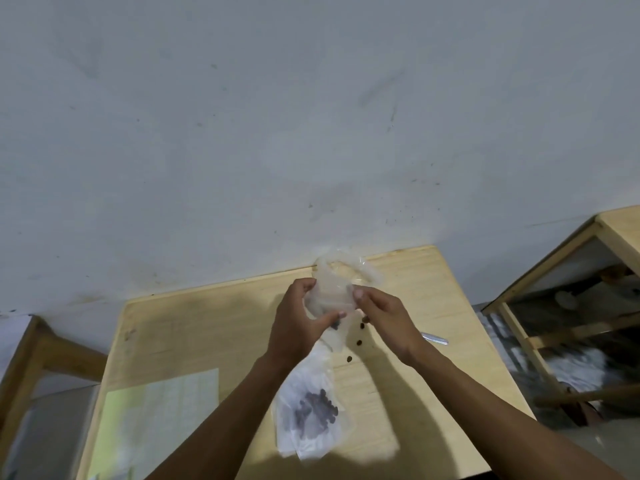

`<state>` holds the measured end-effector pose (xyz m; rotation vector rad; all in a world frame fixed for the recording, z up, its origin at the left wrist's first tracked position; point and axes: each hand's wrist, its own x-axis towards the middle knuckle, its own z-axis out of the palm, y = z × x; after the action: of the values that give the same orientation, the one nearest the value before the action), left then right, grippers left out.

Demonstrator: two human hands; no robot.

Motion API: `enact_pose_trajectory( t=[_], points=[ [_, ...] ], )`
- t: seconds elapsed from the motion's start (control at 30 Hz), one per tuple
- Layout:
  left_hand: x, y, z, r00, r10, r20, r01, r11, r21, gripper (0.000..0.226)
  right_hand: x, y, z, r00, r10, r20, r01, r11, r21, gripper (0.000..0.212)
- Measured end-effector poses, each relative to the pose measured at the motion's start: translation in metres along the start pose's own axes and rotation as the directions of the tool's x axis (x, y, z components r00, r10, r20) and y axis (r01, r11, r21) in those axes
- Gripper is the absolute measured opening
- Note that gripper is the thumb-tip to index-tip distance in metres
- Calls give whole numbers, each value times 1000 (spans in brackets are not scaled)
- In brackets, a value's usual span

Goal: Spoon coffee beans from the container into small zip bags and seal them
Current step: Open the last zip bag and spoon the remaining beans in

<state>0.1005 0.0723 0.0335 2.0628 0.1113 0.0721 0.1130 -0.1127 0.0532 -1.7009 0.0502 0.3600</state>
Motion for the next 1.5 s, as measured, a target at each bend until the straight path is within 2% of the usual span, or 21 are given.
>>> enact_pose_trajectory(
  t=[0.07, 0.17, 0.27, 0.37, 0.5, 0.83, 0.93, 1.2, 1.4, 1.5],
  points=[
    [1, 5, 5, 1000, -11, -29, 9, 998, -68, 73, 0, -9, 10, 998, -44, 44, 43, 999, 2, 27],
    [3, 11, 5, 1000, -4, -7, 3, 987, -163, 67, 3, -12, 17, 993, -118, 8, 118, 993, -18, 37],
    [4, 11, -3, 994, 14, 110, 7, 983, -185, 66, 6, -18, 12, 984, -152, -91, 155, 987, 33, 21],
    [8, 13, -14, 994, 22, 111, -6, 989, -145, 38, 12, -22, 2, 979, -140, -151, 146, 989, 24, 18],
    [16, 18, -26, 998, 34, 43, -26, 984, -176, 12, 15, -30, -4, 985, -171, -17, 171, 985, 18, 7],
    [17, 33, -40, 993, 5, 119, 28, 961, -274, 10, 18, -44, -3, 976, -215, 42, 217, 975, -39, 5],
    [14, 32, -38, 996, 6, 90, 17, 966, -257, 11, 21, -43, 0, 975, -218, 35, 221, 969, -108, 4],
    [7, 30, -39, 998, 39, 58, -24, 970, -242, 8, 21, -46, 3, 977, -203, 66, 210, 971, -116, 5],
    [8, 23, -39, 999, 24, -25, -29, 978, -206, 6, 24, -40, 11, 981, -183, 69, 189, 977, -96, 5],
    [7, 20, -42, 998, -21, -59, 6, 970, -242, 6, 24, -37, 12, 989, -146, 34, 147, 988, -45, 10]
  ],
)
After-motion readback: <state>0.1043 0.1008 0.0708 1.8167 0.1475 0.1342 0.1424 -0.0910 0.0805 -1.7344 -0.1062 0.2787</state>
